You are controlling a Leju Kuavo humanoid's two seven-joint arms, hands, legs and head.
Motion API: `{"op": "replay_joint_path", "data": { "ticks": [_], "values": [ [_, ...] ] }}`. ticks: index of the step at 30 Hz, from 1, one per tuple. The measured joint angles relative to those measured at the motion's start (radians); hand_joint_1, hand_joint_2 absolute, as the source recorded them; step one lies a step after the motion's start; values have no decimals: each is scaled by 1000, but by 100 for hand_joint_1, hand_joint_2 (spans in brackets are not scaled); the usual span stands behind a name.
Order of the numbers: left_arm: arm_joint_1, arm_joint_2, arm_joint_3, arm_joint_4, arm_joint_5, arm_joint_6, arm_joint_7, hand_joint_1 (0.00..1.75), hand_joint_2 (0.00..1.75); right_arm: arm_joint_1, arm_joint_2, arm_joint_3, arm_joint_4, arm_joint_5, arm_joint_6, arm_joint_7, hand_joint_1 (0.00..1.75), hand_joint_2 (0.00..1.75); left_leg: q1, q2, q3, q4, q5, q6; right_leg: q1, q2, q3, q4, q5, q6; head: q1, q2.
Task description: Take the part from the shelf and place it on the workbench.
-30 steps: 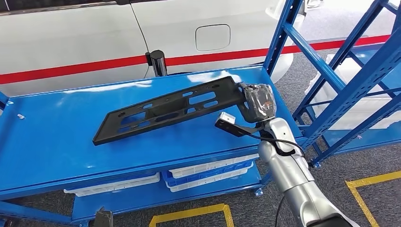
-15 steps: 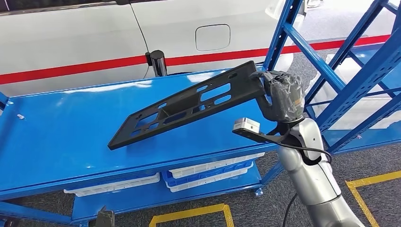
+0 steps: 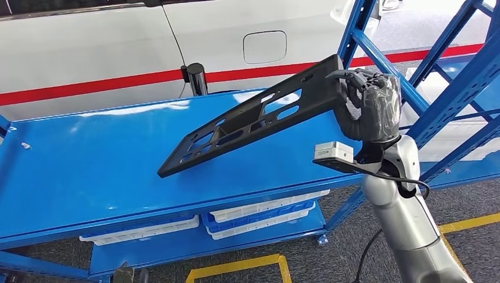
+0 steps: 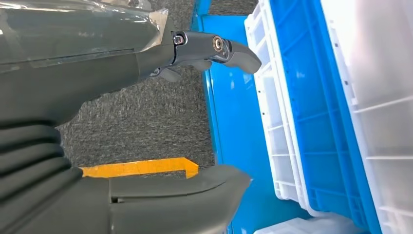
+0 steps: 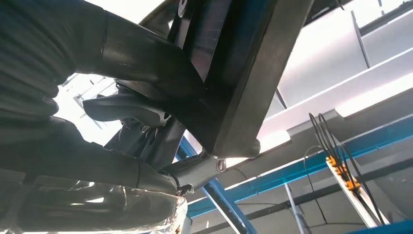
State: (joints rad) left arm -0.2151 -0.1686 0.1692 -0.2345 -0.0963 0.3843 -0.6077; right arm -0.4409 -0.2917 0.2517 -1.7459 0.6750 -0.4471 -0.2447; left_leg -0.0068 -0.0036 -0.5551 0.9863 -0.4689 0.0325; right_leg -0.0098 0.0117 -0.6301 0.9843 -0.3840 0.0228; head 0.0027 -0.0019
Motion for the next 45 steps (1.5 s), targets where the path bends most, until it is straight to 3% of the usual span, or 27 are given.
{"op": "replay_joint_path", "data": {
  "ticks": [19,26,31,35,37,40,41,42,43,45],
  "values": [
    [3,16,6,-6,16,-69,5,0,175,-30,45,46,41,-15,-6,-9,175,175,0,0,0,0,0,0,0,0,0,0,0,0,0,0],
    [3,25,10,-7,43,-77,5,0,175,-75,76,56,76,-78,-29,-57,175,175,-1,0,-1,1,-1,1,-2,0,0,0,0,0,0,0],
    [3,37,25,-7,61,-75,5,0,175,-112,99,72,121,-116,-44,-85,175,175,-4,0,-2,5,-3,5,-6,0,0,-1,1,1,0,0],
    [2,43,31,-8,68,-73,6,0,175,-138,120,84,148,-125,-50,-95,175,175,-3,1,4,-3,4,17,-6,-1,1,-3,2,8,0,0],
    [1,43,34,-9,71,-73,6,0,175,-149,125,89,157,-126,-52,-96,175,175,4,3,14,-18,15,25,-3,-4,-20,42,-23,8,1,0],
    [0,41,37,-9,75,-75,7,0,175,-157,129,96,171,-126,-55,-97,175,175,7,5,17,-22,20,28,-6,-6,-113,241,-104,0,3,0],
    [0,39,39,-9,76,-76,8,0,175,-156,130,98,176,-126,-56,-97,175,175,8,4,17,-22,20,28,-8,-6,-135,288,-118,3,3,0],
    [0,38,39,-9,77,-78,8,0,175,-157,131,98,180,-126,-58,-97,175,175,9,4,16,-20,19,26,-11,-6,-139,298,-116,9,3,0],
    [0,36,40,-9,77,-80,9,0,175,-157,132,99,183,-125,-60,-97,175,175,11,3,17,-17,17,23,-14,-7,-122,265,-99,19,3,0],
    [-2,34,40,-9,78,-84,10,0,175,-161,134,99,186,-123,-63,-95,175,175,15,0,14,-4,7,10,-21,-10,-50,129,-52,40,3,0]
  ]
}}
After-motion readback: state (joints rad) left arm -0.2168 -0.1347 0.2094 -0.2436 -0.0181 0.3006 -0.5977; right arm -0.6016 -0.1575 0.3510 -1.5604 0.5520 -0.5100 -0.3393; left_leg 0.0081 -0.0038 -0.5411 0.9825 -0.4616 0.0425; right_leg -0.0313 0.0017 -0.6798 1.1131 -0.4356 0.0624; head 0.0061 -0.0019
